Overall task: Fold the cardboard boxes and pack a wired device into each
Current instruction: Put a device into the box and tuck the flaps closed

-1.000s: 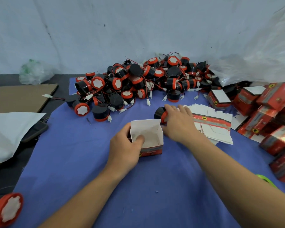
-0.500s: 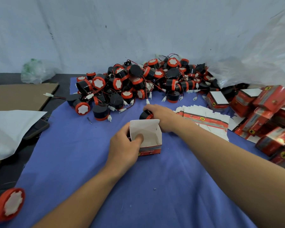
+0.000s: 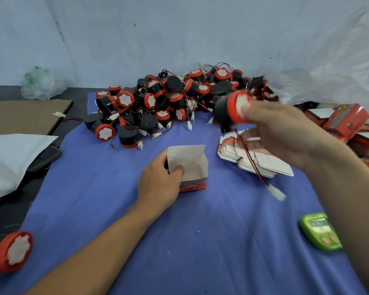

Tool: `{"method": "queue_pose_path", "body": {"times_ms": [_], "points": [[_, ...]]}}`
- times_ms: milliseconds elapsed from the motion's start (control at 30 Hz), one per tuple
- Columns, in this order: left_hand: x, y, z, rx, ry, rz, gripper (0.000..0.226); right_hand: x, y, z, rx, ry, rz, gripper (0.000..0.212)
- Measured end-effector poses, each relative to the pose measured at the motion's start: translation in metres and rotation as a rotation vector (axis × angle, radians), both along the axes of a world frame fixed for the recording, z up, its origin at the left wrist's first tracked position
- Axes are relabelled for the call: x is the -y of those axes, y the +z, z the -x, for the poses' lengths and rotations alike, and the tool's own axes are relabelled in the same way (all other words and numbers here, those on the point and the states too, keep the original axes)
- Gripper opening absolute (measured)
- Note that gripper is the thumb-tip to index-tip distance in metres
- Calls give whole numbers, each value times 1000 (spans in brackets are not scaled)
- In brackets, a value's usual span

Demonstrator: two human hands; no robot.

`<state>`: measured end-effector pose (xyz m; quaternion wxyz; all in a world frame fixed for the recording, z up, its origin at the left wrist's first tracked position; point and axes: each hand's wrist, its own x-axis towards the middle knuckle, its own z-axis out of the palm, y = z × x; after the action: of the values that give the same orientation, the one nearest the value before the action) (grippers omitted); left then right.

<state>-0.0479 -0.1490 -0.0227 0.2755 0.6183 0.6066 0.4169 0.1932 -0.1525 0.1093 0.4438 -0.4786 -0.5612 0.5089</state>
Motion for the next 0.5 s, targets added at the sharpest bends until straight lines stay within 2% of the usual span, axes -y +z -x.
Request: {"method": "queue_pose_path", "body": {"times_ms": [67,167,300,367,433,500], "points": [[0,0,0,10,-3,-5,17,13,-19,-9,214,95,76,21],[0,1,-1,4,1,-11,17,21,-55,-3,430,-12,145,28],[1,3,-1,24,-9,-5,22,19,-84,11,684,-40,98,3],[3,5,-1,32,-5,0,26,21,-93,16,822,-136,13,14],[3,5,-1,40,-2,-4,25,32,-101,27,869,-267,-101,24],[2,4,-2,38,1,-12,22,45,-109,39,921,-298,-181,44]]}}
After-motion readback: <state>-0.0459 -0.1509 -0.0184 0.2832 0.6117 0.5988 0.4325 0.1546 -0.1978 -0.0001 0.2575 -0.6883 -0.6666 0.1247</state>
